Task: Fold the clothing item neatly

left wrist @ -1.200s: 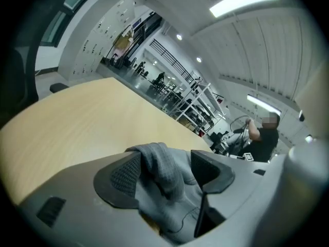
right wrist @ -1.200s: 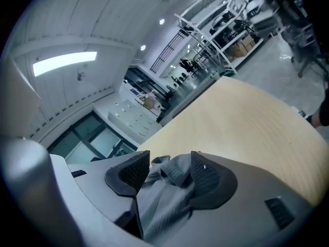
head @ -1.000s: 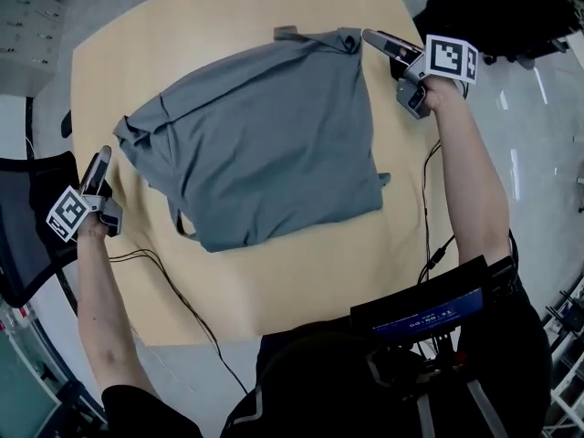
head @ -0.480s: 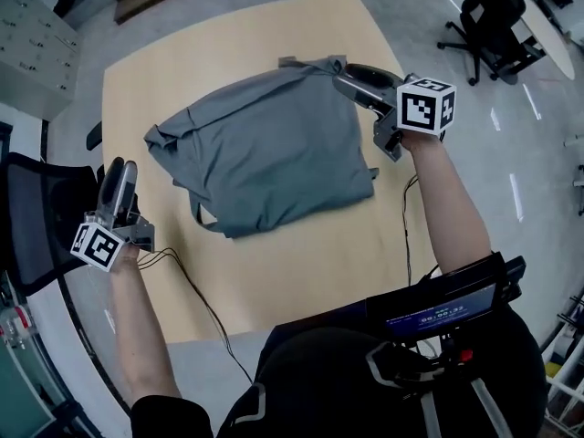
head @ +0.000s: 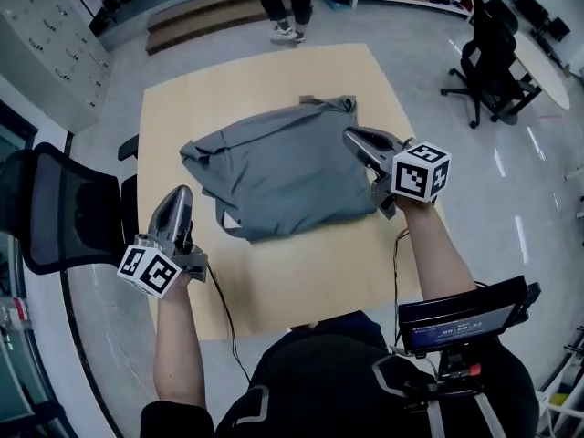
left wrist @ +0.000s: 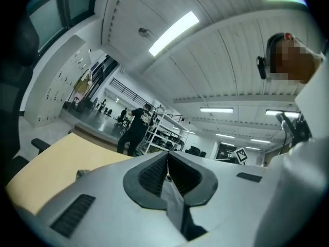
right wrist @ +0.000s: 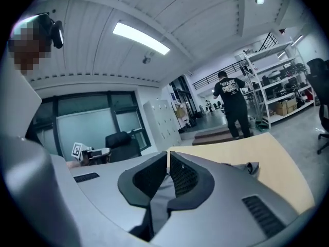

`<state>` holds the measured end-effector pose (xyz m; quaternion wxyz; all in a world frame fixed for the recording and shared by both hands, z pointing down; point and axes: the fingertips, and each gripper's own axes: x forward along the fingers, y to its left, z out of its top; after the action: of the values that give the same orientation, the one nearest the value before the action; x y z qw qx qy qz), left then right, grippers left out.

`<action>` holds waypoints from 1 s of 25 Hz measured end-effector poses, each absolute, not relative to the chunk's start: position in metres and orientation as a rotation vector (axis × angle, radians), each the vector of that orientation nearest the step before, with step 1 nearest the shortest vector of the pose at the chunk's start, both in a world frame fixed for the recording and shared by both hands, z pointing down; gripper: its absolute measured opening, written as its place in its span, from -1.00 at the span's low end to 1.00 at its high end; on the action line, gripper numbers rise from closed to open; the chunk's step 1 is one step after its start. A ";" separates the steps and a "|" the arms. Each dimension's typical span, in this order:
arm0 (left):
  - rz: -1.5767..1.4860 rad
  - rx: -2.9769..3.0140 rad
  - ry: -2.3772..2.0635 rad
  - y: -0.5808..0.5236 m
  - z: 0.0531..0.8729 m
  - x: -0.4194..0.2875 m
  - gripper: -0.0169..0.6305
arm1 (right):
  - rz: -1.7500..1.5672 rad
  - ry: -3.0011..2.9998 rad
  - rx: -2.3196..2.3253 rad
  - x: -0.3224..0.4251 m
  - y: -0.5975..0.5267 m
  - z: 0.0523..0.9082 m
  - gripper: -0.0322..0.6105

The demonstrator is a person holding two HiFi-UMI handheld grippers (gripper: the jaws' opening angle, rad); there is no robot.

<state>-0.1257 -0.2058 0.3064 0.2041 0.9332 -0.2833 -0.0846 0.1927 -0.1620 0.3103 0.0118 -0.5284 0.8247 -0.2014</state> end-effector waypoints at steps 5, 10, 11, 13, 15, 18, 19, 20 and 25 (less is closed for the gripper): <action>0.035 2.564 -0.774 -0.160 0.374 -0.103 -0.93 | -0.696 2.506 -1.748 0.198 -0.123 0.335 -0.84; 0.241 2.400 -0.767 -0.138 0.465 -0.074 -0.82 | -0.828 2.437 -1.947 0.223 -0.090 0.401 -0.82; 0.285 2.362 -0.787 -0.138 0.482 -0.072 -0.68 | -0.872 2.417 -1.996 0.229 -0.085 0.417 -0.77; 0.363 2.291 -0.837 -0.143 0.512 -0.070 -0.40 | -0.975 2.375 -2.068 0.240 -0.076 0.451 -0.45; 0.427 2.248 -0.889 -0.150 0.534 -0.068 -0.33 | -1.081 2.329 -2.111 0.248 -0.071 0.485 -0.33; 0.517 2.243 -0.913 -0.154 0.551 -0.062 -0.33 | -1.216 2.274 -2.147 0.253 -0.064 0.526 -0.25; 0.534 2.232 -0.907 -0.154 0.555 -0.058 -0.34 | -1.250 2.263 -2.150 0.254 -0.063 0.536 -0.25; 0.541 2.216 -0.903 -0.154 0.559 -0.054 -0.38 | -1.280 2.256 -2.150 0.256 -0.062 0.543 -0.25; 0.532 2.226 -0.868 -0.145 0.563 -0.048 -0.84 | -1.382 2.223 -2.096 0.248 -0.061 0.566 -0.26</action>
<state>-0.0478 -0.1448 0.5631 0.3401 0.8552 -0.3334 0.2043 0.2481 -0.0615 0.5660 -0.1055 -0.6215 0.6592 -0.4099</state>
